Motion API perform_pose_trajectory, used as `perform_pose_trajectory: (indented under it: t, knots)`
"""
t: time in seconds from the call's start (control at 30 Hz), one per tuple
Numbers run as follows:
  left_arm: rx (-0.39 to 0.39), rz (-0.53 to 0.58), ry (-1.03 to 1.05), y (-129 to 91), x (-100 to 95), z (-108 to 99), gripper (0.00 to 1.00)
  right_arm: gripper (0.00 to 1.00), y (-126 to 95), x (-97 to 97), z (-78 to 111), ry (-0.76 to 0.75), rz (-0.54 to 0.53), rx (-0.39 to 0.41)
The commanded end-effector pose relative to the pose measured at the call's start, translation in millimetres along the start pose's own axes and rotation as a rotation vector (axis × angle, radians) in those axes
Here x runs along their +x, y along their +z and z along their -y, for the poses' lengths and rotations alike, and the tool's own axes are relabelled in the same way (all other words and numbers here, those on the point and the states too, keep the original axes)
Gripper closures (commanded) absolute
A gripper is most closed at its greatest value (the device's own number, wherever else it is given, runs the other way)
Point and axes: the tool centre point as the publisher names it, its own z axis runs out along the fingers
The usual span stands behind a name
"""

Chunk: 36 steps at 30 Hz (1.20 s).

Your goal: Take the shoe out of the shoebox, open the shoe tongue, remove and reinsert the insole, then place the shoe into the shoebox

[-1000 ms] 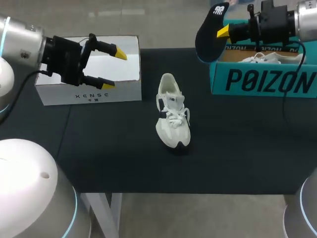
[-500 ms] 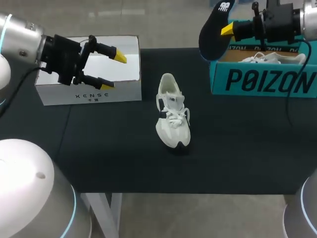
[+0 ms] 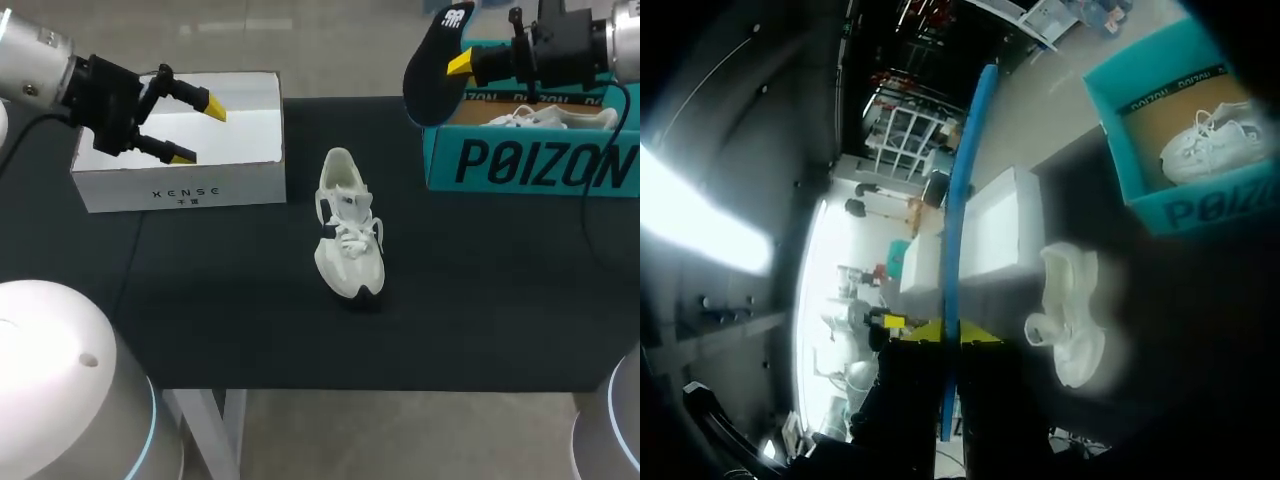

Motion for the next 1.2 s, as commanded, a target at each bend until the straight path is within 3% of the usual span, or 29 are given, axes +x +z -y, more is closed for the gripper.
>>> perform_pose_trajectory:
  t: [0.03,0.2,0.43,0.5,0.97,1.2]
  knots:
    - [-0.028,-0.002,-0.012,-2,0.7,0,0.00,1.00,2,1.7,-1.6,0.000,0.005,0.006]
    - [-0.022,0.020,-0.059,-3,-1.3,-1,0.00,1.00,6,3.7,-1.6,-0.048,-0.008,0.028]
    - [-0.022,0.020,-0.059,-3,-1.3,-1,0.00,1.00,18,16.6,-4.8,-0.326,-0.134,0.131]
    - [-0.022,0.020,-0.059,-3,-1.3,-1,0.00,1.00,24,16.4,-10.0,-0.320,-0.097,0.160]
    - [-0.022,0.020,-0.059,-3,-1.3,-1,0.00,1.00,24,16.4,-10.0,-0.320,-0.097,0.160]
    - [-0.022,0.020,-0.059,-3,-1.3,-1,0.00,1.00,46,-5.4,-14.6,-0.345,-0.235,0.099]
